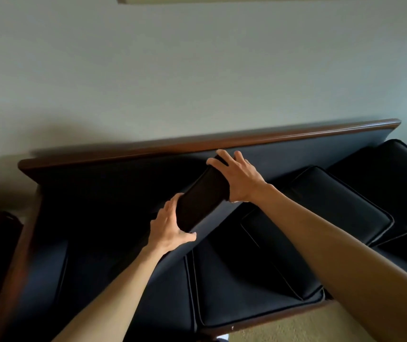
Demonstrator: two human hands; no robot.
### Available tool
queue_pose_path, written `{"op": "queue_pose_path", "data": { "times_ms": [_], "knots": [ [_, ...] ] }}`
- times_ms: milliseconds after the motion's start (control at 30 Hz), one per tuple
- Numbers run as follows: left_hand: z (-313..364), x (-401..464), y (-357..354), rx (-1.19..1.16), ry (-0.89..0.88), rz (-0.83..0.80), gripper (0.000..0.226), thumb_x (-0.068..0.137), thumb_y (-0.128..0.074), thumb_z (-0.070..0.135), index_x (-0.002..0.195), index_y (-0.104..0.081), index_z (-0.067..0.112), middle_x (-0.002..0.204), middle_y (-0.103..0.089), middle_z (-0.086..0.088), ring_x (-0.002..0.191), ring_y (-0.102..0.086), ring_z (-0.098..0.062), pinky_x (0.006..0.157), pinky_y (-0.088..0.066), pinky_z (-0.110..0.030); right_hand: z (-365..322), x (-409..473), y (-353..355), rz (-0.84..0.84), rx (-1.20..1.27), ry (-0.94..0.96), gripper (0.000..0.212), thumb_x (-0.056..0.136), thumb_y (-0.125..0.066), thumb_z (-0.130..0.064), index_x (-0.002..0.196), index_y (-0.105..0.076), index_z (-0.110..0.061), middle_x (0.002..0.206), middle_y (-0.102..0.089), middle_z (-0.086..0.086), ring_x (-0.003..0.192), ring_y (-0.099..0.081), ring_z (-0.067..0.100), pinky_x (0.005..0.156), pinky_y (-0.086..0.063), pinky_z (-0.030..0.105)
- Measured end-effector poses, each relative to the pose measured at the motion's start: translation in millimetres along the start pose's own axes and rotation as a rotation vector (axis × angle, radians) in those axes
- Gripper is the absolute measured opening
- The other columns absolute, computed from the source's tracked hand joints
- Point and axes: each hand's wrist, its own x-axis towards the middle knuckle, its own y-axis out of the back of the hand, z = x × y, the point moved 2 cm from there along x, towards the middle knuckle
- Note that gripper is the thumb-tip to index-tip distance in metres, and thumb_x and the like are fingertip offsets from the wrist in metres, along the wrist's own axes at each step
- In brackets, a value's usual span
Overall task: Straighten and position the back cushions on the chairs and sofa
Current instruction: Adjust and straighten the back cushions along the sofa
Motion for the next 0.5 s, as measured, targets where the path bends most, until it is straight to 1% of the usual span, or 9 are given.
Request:
{"op": "queue_pose_path", "data": {
  "times_ms": [67, 133, 167, 200, 233, 300, 333, 400, 500],
  "knots": [
    [-15, -13, -1, 0.040, 0.029, 0.065, 0.126, 0.049, -0.084, 0.053, 0.149, -0.010, 0.036, 0.143, -0.038, 0.003, 0.124, -0.045, -0.022, 0.097, -0.047, -0.054, -11, 12, 5, 0.009, -0.095, 0.062, 0.108, 0.054, -0.087, -0.035, 0.144, -0.027, -0.030, 0.144, -0.022, 0.006, 0.122, -0.034, 0.032, 0.092, -0.047, 0.043],
    [-29, -22, -5, 0.085, 0.079, 0.089, 0.133, 0.047, -0.088, 0.049, 0.151, -0.005, 0.034, 0.142, -0.037, -0.002, 0.125, -0.044, -0.025, 0.100, -0.043, -0.054, -21, 21, 7, 0.027, -0.210, 0.122, 0.104, 0.050, -0.084, -0.042, 0.140, -0.033, -0.027, 0.141, -0.028, 0.010, 0.126, -0.032, 0.033, 0.104, -0.035, 0.055],
    [-34, -23, -6, 0.088, 0.108, 0.095, 0.132, 0.048, -0.089, 0.045, 0.150, -0.006, 0.033, 0.140, -0.039, -0.003, 0.124, -0.045, -0.026, 0.101, -0.042, -0.054, -25, 26, 6, 0.034, -0.240, 0.147, 0.102, 0.050, -0.083, -0.043, 0.138, -0.036, -0.025, 0.140, -0.030, 0.011, 0.130, -0.030, 0.033, 0.107, -0.028, 0.063],
    [-38, -21, -4, 0.086, 0.137, 0.097, 0.129, 0.048, -0.089, 0.041, 0.149, -0.008, 0.033, 0.138, -0.041, -0.003, 0.123, -0.046, -0.027, 0.100, -0.042, -0.054, -29, 31, 7, 0.032, -0.230, 0.178, 0.099, 0.049, -0.083, -0.042, 0.136, -0.039, -0.023, 0.140, -0.031, 0.010, 0.132, -0.029, 0.033, 0.108, -0.024, 0.068],
    [-39, -16, -1, 0.085, 0.158, 0.093, 0.126, 0.048, -0.089, 0.039, 0.147, -0.011, 0.032, 0.137, -0.042, -0.003, 0.122, -0.048, -0.027, 0.099, -0.043, -0.054, -31, 35, 8, 0.021, -0.187, 0.205, 0.097, 0.050, -0.084, -0.040, 0.134, -0.041, -0.021, 0.139, -0.033, 0.009, 0.132, -0.030, 0.032, 0.106, -0.028, 0.069],
    [-40, -9, 9, 0.071, 0.185, 0.083, 0.122, 0.048, -0.089, 0.037, 0.145, -0.014, 0.032, 0.135, -0.044, -0.001, 0.120, -0.050, -0.025, 0.097, -0.046, -0.054, -35, 43, 16, -0.006, -0.124, 0.227, 0.093, 0.050, -0.085, -0.039, 0.130, -0.043, -0.019, 0.134, -0.039, 0.004, 0.121, -0.040, 0.028, 0.093, -0.046, 0.056],
    [-40, -6, 17, 0.060, 0.192, 0.082, 0.121, 0.048, -0.088, 0.036, 0.145, -0.015, 0.033, 0.134, -0.045, -0.001, 0.118, -0.050, -0.025, 0.096, -0.047, -0.053, -38, 47, 22, -0.012, -0.134, 0.232, 0.091, 0.049, -0.086, -0.040, 0.127, -0.043, -0.020, 0.129, -0.043, 0.002, 0.114, -0.044, 0.027, 0.086, -0.049, 0.049],
    [-44, -2, 32, 0.039, 0.180, 0.074, 0.120, 0.047, -0.087, 0.035, 0.144, -0.017, 0.035, 0.134, -0.047, 0.000, 0.116, -0.052, -0.024, 0.093, -0.050, -0.051, -43, 55, 37, -0.004, -0.173, 0.245, 0.089, 0.045, -0.085, -0.044, 0.121, -0.044, -0.023, 0.121, -0.046, -0.001, 0.106, -0.048, 0.024, 0.078, -0.047, 0.042],
    [-54, -5, 56, 0.028, 0.164, 0.057, 0.120, 0.044, -0.087, 0.033, 0.143, -0.020, 0.038, 0.133, -0.050, 0.003, 0.111, -0.056, -0.023, 0.091, -0.052, -0.048, -57, 63, 51, -0.024, -0.198, 0.257, 0.090, 0.043, -0.083, -0.050, 0.119, -0.043, -0.024, 0.114, -0.048, -0.005, 0.100, -0.050, 0.020, 0.079, -0.048, 0.043]
  ]
}}
